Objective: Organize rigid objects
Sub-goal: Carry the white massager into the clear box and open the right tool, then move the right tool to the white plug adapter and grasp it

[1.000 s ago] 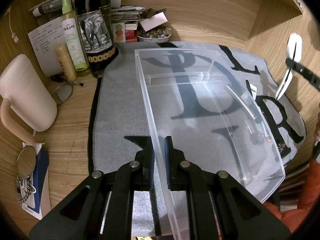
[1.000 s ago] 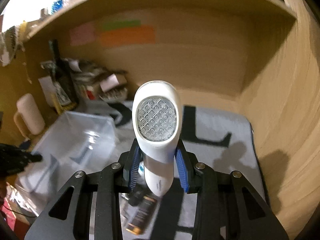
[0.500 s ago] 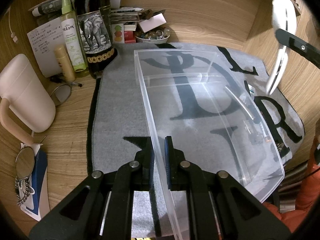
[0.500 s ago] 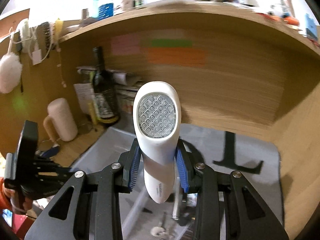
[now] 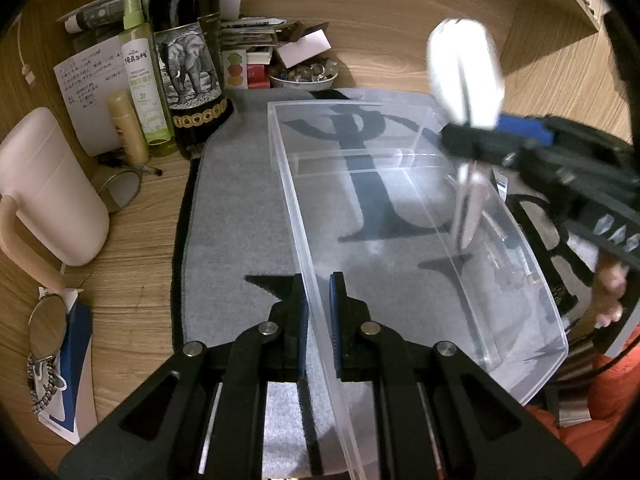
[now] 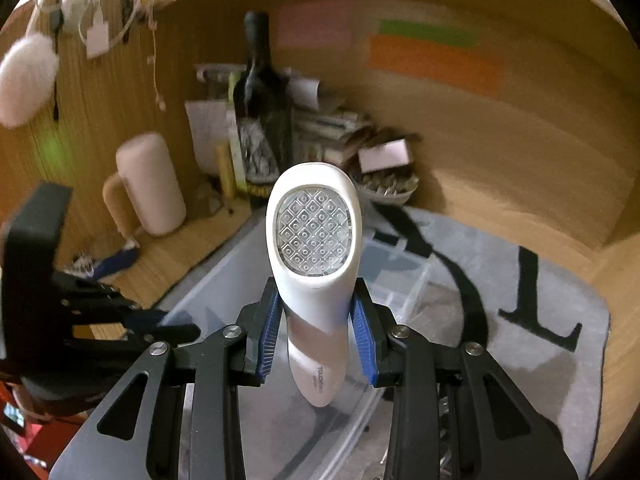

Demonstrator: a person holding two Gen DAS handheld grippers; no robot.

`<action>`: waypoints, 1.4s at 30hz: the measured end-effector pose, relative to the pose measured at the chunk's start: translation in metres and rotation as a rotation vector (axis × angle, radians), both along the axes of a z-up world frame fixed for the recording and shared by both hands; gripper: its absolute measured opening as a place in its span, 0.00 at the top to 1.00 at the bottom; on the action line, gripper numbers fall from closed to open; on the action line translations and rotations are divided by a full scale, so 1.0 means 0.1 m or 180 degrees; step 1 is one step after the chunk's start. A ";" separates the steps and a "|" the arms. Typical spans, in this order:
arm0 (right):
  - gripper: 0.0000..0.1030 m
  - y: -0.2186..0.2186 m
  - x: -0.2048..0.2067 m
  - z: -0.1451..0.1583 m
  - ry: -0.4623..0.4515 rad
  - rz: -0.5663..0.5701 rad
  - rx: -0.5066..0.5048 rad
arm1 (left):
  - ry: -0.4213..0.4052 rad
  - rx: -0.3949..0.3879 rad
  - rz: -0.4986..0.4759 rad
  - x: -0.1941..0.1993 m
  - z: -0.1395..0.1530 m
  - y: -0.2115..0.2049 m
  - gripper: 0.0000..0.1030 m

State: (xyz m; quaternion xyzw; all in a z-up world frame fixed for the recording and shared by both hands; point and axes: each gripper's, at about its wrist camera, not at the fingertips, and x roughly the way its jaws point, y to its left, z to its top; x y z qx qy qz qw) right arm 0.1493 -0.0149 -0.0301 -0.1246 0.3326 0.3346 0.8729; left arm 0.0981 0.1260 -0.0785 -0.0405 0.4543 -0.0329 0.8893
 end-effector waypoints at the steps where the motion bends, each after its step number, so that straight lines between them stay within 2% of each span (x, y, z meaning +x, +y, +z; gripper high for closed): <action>1: 0.70 0.03 0.01 -0.04 0.0029 0.0017 -0.0051 | -0.0002 0.0000 -0.0002 0.00 0.00 0.00 0.91; 13: 0.70 0.23 0.17 -0.39 0.0448 0.0146 -0.0478 | -0.0016 -0.0005 -0.0025 -0.01 0.00 0.00 0.91; 20: 0.68 0.26 0.16 -0.45 0.0475 0.0124 -0.0582 | -0.0016 0.0006 -0.0032 -0.01 0.00 0.00 0.90; 26: 0.65 0.26 0.13 -0.38 0.0361 0.0143 -0.0575 | -0.0026 0.0031 -0.0040 0.00 0.01 -0.03 0.91; 31: 0.50 0.19 0.11 -0.29 0.0247 0.0096 -0.0501 | -0.0015 0.0022 -0.0036 0.00 0.02 -0.03 0.91; 37: 0.40 0.01 0.05 -0.02 0.0003 -0.0010 -0.0344 | -0.0004 0.0021 -0.0033 0.01 0.02 -0.02 0.91; 42: 0.39 -0.24 0.04 0.20 -0.0208 -0.0231 -0.0262 | 0.0008 0.0024 -0.0031 0.02 0.02 0.00 0.91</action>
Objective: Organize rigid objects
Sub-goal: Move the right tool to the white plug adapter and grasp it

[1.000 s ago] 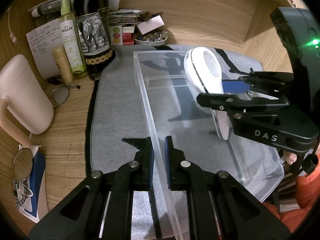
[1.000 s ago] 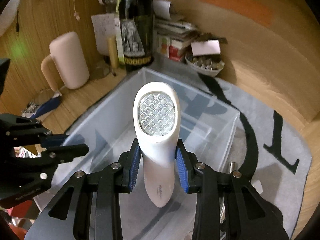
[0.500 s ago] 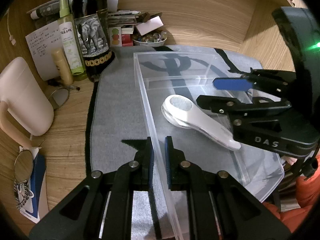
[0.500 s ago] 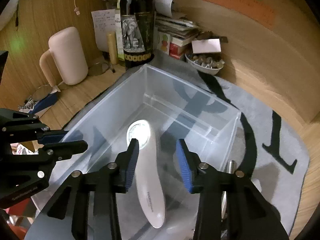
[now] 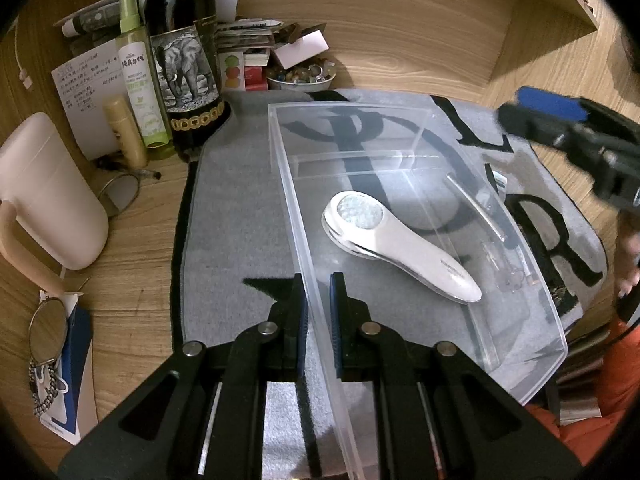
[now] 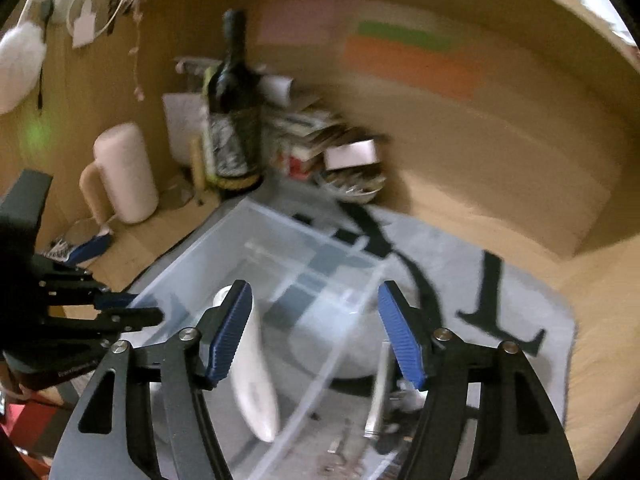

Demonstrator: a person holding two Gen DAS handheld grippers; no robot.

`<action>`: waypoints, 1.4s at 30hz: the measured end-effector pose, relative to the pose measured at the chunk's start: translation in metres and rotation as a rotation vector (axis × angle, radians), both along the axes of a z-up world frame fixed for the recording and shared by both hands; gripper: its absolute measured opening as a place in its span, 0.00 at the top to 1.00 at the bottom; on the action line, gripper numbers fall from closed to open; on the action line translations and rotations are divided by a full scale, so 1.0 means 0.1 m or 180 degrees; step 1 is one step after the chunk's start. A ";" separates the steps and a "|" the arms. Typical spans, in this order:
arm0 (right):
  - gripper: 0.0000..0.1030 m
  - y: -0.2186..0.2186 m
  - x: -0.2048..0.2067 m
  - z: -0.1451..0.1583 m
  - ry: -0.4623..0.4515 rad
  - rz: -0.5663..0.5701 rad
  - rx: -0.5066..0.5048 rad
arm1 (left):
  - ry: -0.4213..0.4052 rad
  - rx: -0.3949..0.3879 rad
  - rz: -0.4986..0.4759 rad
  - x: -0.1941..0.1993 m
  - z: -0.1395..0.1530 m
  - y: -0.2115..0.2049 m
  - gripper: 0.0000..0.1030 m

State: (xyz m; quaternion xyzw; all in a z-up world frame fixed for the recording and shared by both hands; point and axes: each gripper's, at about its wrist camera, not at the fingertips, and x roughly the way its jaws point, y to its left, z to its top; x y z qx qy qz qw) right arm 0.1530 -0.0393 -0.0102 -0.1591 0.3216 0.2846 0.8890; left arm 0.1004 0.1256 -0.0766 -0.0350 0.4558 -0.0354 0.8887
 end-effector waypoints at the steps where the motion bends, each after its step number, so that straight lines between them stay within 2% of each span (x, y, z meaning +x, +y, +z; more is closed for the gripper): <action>1: 0.39 -0.07 0.01 0.03 -0.0032 -0.0057 0.0010 | -0.0002 -0.0004 -0.0001 0.00 0.00 0.00 0.91; 6: 0.32 -0.40 0.08 0.08 -0.0115 -0.0338 0.0011 | -0.0001 -0.0004 -0.0002 0.00 0.00 0.00 0.91; 9: 0.31 -0.59 0.13 0.01 -0.0064 -0.0502 -0.0030 | -0.0001 -0.0002 -0.0002 0.00 0.00 0.00 0.91; 18: 0.31 -0.92 0.36 -0.47 0.0315 -0.0783 -0.0206 | 0.0016 -0.0011 0.0024 -0.01 -0.01 0.03 0.91; 23: 0.31 -1.07 0.44 -0.68 0.0546 -0.0812 -0.0222 | 0.0036 -0.0014 0.0046 0.00 -0.01 0.02 0.91; 30: 0.32 -1.00 0.53 -0.85 0.0754 -0.0683 -0.0141 | 0.0056 -0.0009 0.0082 0.01 0.00 0.00 0.91; 32: 0.39 -0.98 0.55 -0.85 0.0743 -0.0660 -0.0130 | 0.0066 -0.0001 0.0090 0.02 0.00 0.00 0.91; 37: 0.67 -0.93 0.63 -0.89 0.0776 -0.0555 -0.0113 | 0.0081 0.0007 0.0114 0.03 0.00 -0.01 0.91; 39: 0.72 -0.91 0.64 -0.89 0.0766 -0.0514 -0.0105 | 0.0084 0.0009 0.0120 0.03 0.00 -0.01 0.91; 42: 0.74 -0.89 0.62 -0.86 0.0694 -0.0487 -0.0130 | 0.0091 0.0013 0.0129 0.03 0.00 -0.02 0.91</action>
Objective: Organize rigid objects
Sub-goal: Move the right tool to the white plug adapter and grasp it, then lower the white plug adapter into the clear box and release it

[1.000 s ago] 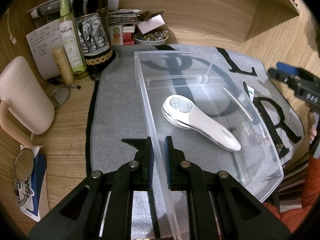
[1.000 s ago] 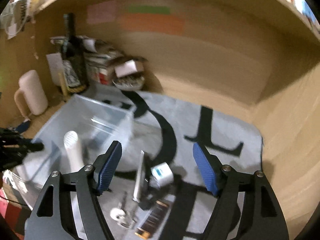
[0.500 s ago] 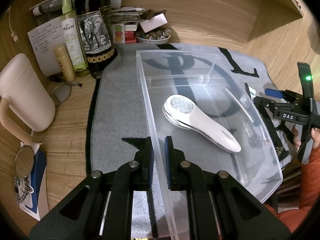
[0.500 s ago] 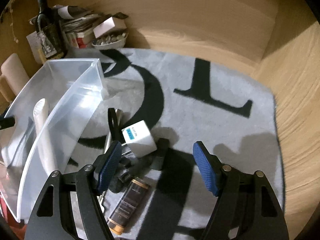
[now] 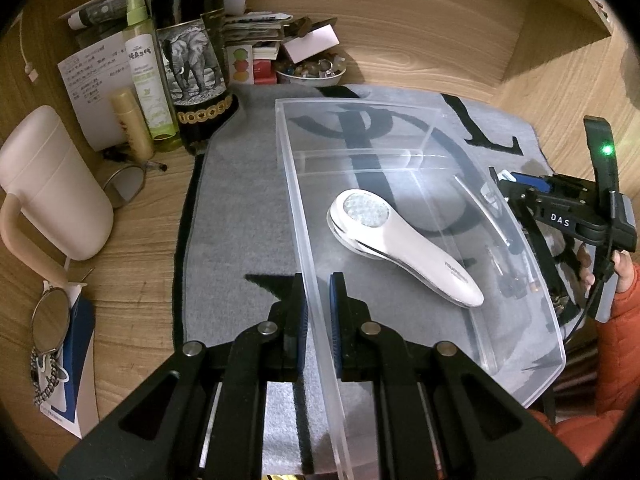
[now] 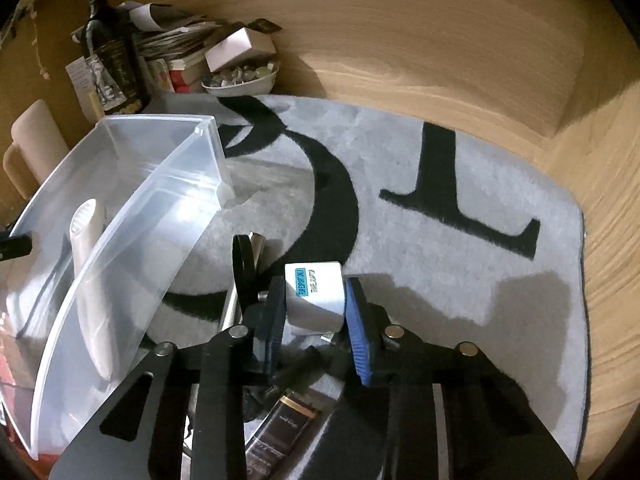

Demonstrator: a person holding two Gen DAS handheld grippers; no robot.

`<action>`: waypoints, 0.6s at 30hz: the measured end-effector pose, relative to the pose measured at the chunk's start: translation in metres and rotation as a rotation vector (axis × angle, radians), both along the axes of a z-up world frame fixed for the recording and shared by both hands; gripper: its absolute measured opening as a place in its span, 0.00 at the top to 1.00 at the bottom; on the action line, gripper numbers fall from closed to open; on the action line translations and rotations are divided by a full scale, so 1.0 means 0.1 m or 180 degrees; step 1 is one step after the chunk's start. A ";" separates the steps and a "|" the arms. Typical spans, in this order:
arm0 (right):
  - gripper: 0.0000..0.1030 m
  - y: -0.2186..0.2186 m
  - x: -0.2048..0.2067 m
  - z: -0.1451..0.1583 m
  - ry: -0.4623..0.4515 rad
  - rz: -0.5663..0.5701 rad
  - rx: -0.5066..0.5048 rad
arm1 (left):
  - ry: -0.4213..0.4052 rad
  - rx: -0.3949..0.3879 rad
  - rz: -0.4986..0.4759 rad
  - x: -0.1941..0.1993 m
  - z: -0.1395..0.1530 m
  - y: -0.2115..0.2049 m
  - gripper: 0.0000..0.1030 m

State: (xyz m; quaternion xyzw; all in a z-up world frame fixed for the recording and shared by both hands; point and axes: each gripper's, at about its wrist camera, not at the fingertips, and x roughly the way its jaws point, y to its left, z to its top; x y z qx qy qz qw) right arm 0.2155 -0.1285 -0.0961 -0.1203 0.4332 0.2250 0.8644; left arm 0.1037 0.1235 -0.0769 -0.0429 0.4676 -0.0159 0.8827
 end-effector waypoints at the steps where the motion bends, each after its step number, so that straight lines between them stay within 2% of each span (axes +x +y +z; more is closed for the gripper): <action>1: 0.74 0.00 0.00 0.01 -0.0021 0.0008 -0.0001 | 0.0002 0.0004 0.0002 0.00 0.00 0.00 0.91; 7: 0.75 -0.01 -0.04 0.22 -0.0241 0.0003 0.0045 | 0.0000 0.0009 0.0002 0.00 0.00 -0.01 0.91; 12: 0.74 -0.01 -0.10 0.49 -0.0423 0.0003 0.0226 | -0.0010 0.0006 0.0013 0.01 0.00 -0.01 0.91; 18: 0.74 0.15 -0.29 0.80 -0.0706 0.0151 0.0361 | -0.0017 0.0007 0.0006 0.00 0.00 0.00 0.91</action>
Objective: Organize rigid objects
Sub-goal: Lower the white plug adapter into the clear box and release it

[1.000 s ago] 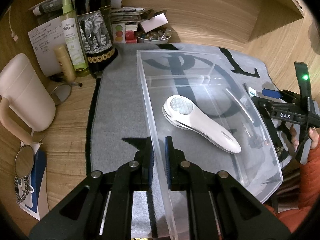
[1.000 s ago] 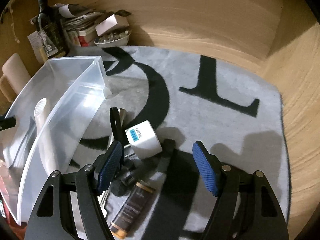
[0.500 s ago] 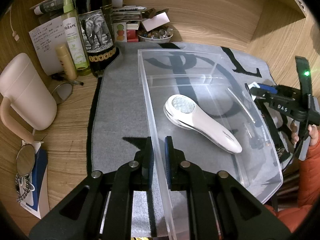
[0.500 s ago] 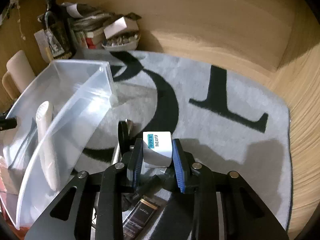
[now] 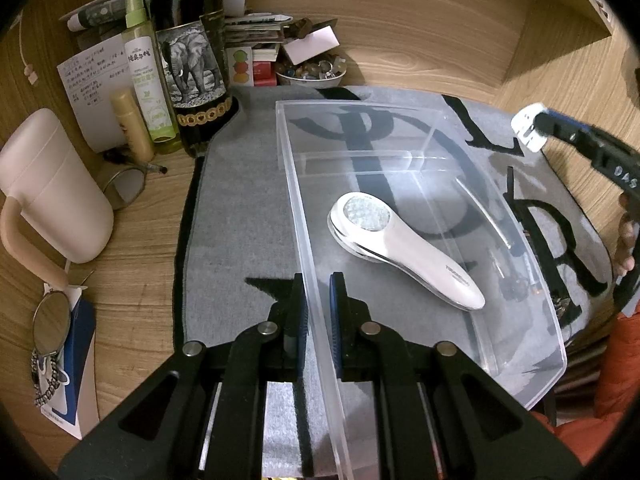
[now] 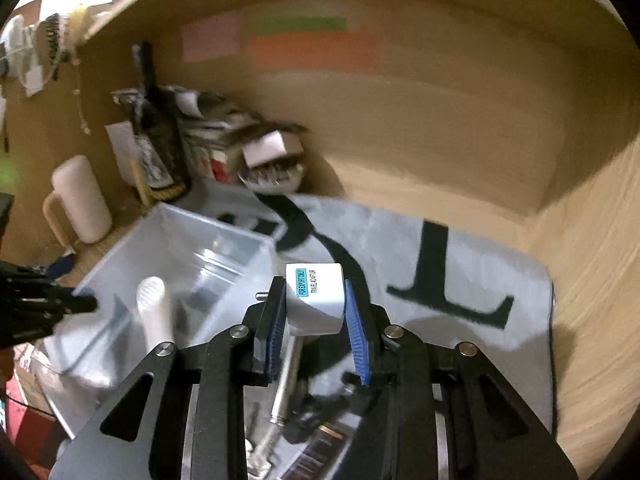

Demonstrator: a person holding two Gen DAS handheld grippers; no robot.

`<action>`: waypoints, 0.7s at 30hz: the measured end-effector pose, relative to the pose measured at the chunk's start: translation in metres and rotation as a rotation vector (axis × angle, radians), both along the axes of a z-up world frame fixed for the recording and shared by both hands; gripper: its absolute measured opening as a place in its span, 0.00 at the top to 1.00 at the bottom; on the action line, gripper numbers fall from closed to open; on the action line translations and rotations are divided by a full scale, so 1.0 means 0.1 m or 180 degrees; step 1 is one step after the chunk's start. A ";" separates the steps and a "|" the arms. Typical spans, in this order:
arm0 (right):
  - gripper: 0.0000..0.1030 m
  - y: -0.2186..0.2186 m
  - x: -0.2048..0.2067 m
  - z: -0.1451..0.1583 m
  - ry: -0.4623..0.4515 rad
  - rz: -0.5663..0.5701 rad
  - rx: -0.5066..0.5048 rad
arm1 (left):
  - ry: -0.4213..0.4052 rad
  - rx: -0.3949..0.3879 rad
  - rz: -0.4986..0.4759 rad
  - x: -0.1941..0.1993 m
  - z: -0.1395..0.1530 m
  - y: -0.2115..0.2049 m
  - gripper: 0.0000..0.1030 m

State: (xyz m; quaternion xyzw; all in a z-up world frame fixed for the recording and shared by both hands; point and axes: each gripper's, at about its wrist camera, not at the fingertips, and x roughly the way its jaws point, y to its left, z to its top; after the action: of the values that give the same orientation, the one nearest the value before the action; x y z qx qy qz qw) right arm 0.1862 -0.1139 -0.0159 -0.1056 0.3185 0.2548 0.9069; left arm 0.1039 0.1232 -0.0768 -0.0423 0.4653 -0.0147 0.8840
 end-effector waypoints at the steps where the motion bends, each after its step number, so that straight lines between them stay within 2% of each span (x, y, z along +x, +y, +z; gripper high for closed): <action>1: 0.74 0.03 -0.03 0.03 -0.0038 0.0021 -0.0001 | -0.0002 0.0002 -0.0002 0.00 0.00 0.00 0.91; 12: 0.74 0.37 -0.20 0.23 -0.0251 0.0323 0.0039 | -0.0023 -0.0003 -0.0019 0.00 0.00 -0.02 0.91; 21: 0.74 0.70 -0.19 0.07 -0.0111 0.0502 -0.0067 | -0.0053 -0.0025 -0.0040 -0.02 0.01 -0.02 0.91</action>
State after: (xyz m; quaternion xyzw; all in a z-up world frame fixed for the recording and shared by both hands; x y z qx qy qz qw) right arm 0.1672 -0.0442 -0.0085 -0.1443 0.2959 0.3202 0.8883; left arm 0.1021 0.1211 -0.0756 -0.0427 0.4581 -0.0224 0.8876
